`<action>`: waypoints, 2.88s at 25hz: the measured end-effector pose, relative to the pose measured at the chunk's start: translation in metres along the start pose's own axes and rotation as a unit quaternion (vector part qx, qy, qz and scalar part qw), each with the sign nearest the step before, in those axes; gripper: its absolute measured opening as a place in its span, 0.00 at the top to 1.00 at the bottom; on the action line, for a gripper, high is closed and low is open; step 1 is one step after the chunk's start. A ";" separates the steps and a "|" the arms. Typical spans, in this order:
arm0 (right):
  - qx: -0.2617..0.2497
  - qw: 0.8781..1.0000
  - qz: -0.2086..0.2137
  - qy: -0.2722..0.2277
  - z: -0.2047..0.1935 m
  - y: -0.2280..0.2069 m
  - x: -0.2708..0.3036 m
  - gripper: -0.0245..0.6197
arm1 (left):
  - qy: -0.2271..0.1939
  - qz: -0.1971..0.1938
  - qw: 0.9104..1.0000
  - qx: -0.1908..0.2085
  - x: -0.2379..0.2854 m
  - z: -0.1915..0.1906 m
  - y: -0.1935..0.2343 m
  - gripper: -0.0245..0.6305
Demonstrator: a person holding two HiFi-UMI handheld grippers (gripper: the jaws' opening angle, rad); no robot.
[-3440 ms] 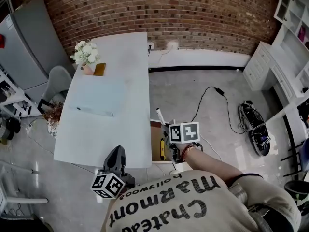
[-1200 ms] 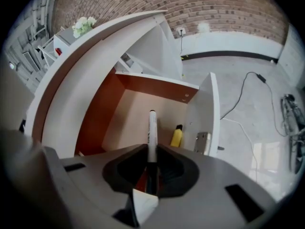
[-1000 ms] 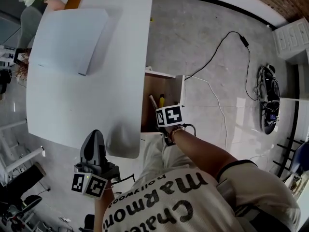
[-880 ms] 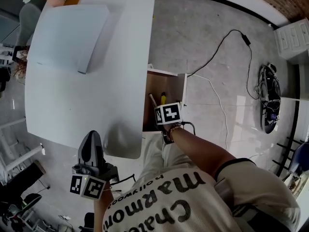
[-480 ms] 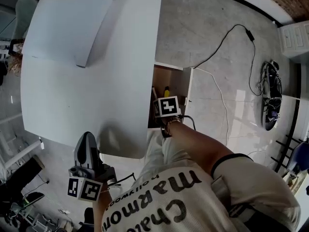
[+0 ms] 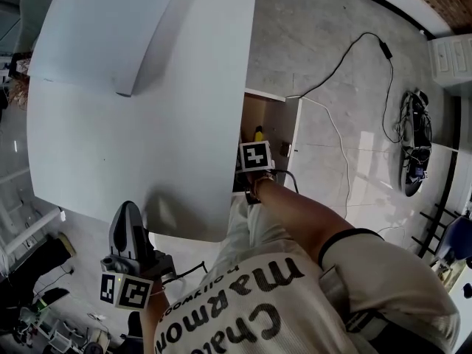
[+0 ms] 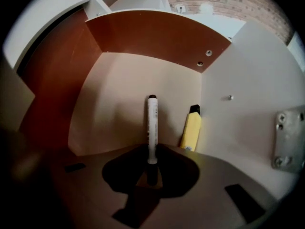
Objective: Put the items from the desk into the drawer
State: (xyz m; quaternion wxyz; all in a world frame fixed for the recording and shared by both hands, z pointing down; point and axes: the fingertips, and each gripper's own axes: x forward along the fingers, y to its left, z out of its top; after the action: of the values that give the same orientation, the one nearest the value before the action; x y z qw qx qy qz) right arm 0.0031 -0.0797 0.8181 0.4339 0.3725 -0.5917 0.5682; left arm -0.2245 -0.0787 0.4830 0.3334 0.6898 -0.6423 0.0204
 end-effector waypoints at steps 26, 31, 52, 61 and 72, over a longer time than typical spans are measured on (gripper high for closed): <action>0.026 1.000 0.010 0.000 0.000 -0.005 -0.009 0.70 | -0.022 0.010 1.000 0.005 -0.018 0.005 -0.020 0.96; 0.014 0.999 0.033 -0.033 0.012 0.005 -0.045 0.68 | -0.048 0.004 0.999 -0.007 -0.032 0.006 -0.038 0.96; 0.027 0.936 0.161 -0.311 0.071 0.026 -0.359 0.88 | -0.162 -0.101 0.982 -0.003 -0.062 0.079 -0.184 0.96; -0.035 0.879 0.218 -0.423 0.083 0.075 -0.468 0.95 | -0.198 -0.128 0.972 0.020 -0.074 0.108 -0.211 0.96; -0.145 0.823 0.216 -0.505 0.068 0.122 -0.560 0.96 | -0.231 -0.152 0.959 0.056 -0.099 0.143 -0.235 0.96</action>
State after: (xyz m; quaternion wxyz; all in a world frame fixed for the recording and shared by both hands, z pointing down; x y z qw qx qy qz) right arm 0.0772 -0.1674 0.2523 -0.0105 0.4030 -0.8689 0.2872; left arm -0.0873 -0.0727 0.2251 0.1361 0.7826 -0.5874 -0.1549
